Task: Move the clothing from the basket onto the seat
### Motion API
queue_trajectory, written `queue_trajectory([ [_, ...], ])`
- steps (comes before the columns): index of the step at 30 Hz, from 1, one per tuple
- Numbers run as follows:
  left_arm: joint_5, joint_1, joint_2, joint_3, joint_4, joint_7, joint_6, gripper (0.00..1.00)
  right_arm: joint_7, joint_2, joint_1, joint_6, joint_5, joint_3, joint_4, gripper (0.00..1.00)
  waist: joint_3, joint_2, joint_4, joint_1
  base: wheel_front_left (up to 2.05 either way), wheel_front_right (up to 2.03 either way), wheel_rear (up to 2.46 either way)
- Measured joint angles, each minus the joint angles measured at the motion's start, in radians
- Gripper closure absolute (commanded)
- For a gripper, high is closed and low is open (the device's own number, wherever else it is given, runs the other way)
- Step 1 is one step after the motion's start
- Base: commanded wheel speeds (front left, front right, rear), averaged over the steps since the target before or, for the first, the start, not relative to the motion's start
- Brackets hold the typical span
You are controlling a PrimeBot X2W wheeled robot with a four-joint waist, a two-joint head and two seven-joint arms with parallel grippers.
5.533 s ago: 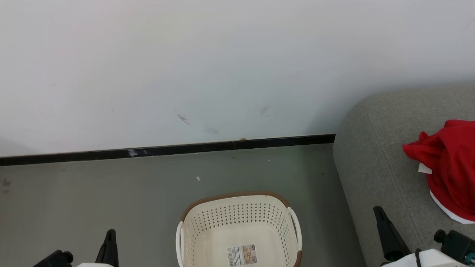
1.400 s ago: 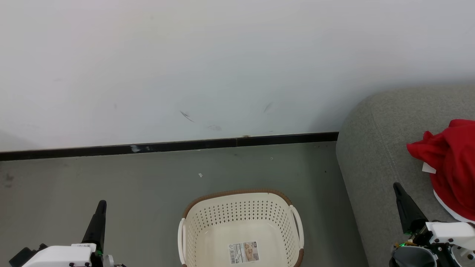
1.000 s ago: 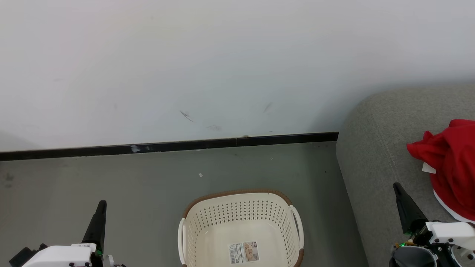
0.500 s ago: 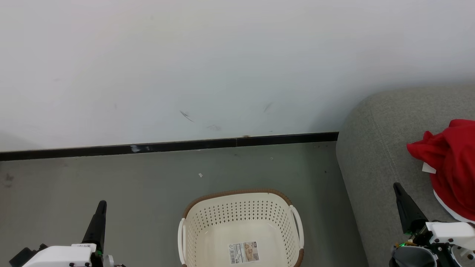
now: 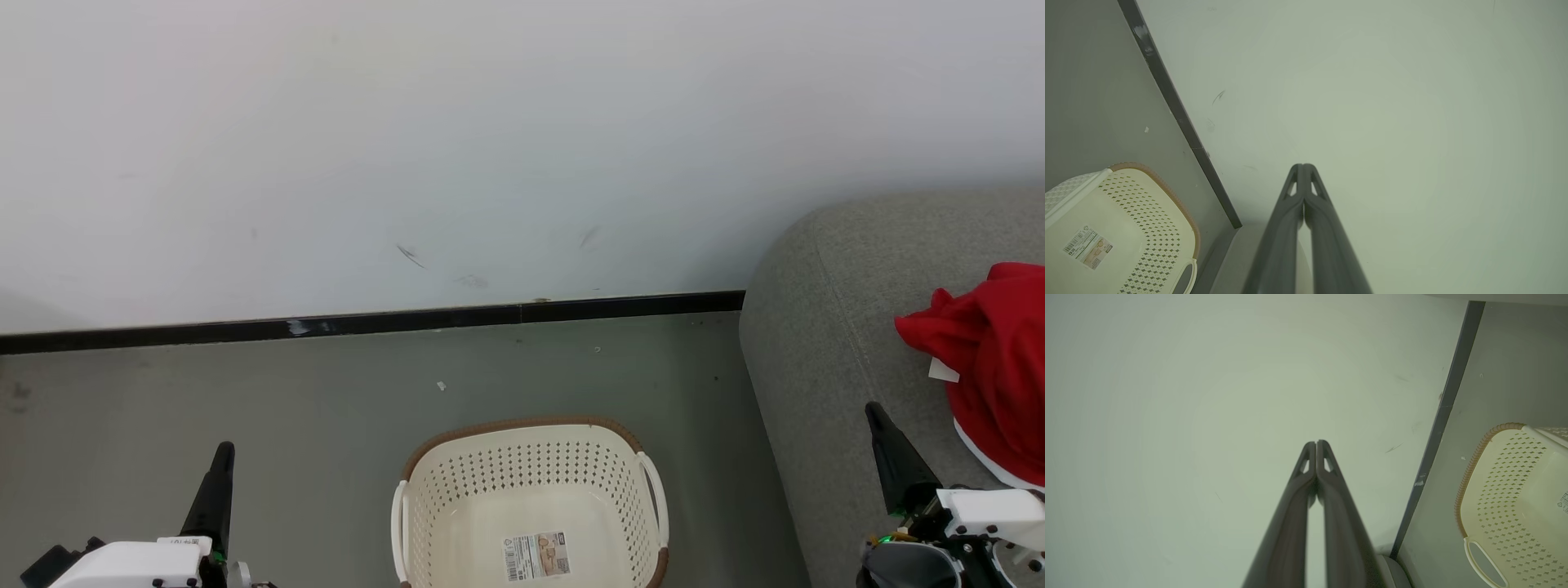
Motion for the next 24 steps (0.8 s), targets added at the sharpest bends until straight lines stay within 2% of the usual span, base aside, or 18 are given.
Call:
queue_trajectory([
  [24, 0.0, -0.001, 0.0, 0.0, 0.002, 0.0, 0.0, 1.0, 0.0, -0.001, 0.0, 0.0, 0.001, 0.0, 0.0, 1.0, 0.0, 0.0, 0.0, -0.0001, 0.0, 0.0, 0.0],
])
